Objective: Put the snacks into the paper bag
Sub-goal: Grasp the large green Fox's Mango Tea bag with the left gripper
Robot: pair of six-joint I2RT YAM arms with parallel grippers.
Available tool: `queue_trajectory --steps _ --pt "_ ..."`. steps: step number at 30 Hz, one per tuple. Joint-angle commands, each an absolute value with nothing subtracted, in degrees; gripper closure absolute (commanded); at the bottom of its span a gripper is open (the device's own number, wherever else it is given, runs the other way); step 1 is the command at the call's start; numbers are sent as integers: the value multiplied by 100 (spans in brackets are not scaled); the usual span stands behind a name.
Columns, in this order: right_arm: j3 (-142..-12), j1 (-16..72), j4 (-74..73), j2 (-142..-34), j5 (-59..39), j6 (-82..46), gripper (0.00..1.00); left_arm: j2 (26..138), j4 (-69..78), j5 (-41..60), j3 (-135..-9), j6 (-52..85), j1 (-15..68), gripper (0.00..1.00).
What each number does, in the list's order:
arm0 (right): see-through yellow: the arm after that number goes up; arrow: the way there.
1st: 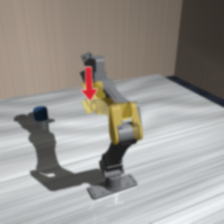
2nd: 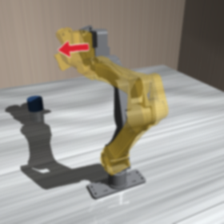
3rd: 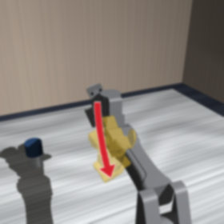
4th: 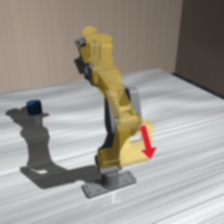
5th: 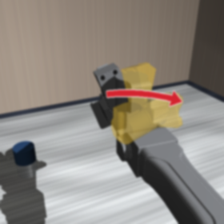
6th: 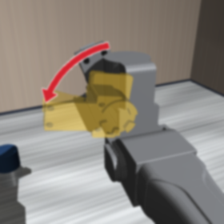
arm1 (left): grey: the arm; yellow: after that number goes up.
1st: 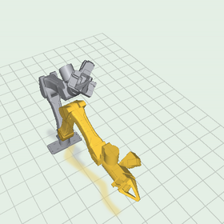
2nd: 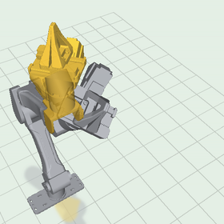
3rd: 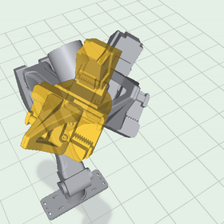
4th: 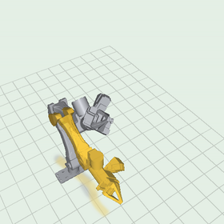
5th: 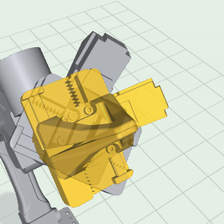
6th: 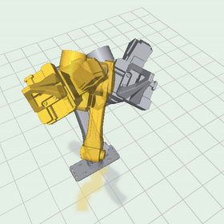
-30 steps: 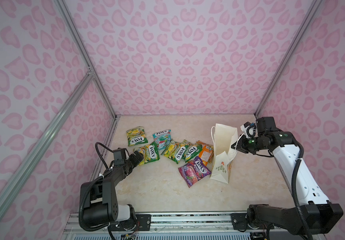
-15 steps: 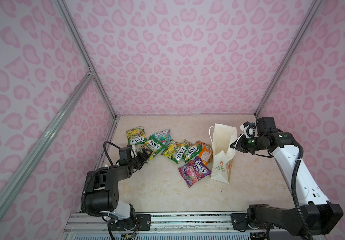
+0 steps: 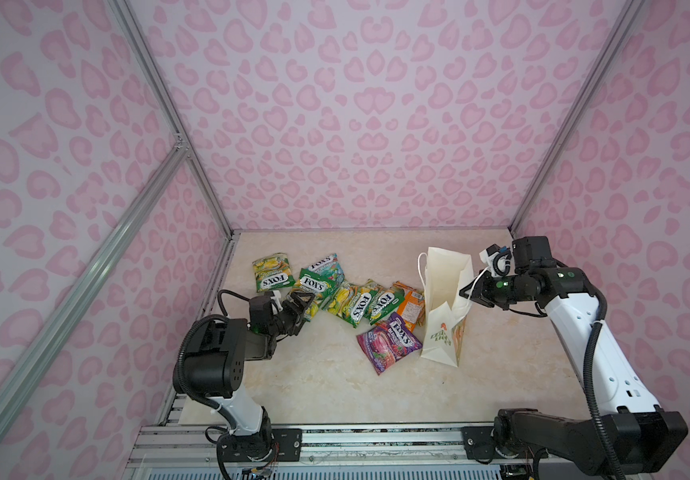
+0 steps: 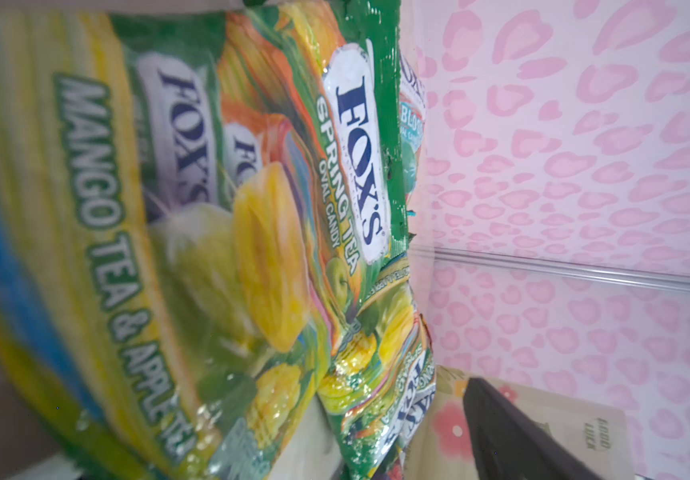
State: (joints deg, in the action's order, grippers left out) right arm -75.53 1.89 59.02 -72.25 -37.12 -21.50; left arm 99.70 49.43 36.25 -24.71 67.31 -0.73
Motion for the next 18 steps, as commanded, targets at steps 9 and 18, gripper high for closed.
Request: queue_trajectory --steps 9,18 --pt "-7516 202 5617 -7215 -3871 -2192 100 11146 6289 2696 -1942 8223 -27 19" --pt "-7498 202 5626 -7103 -3889 -2197 100 11884 7058 2754 -2162 8511 18 33"
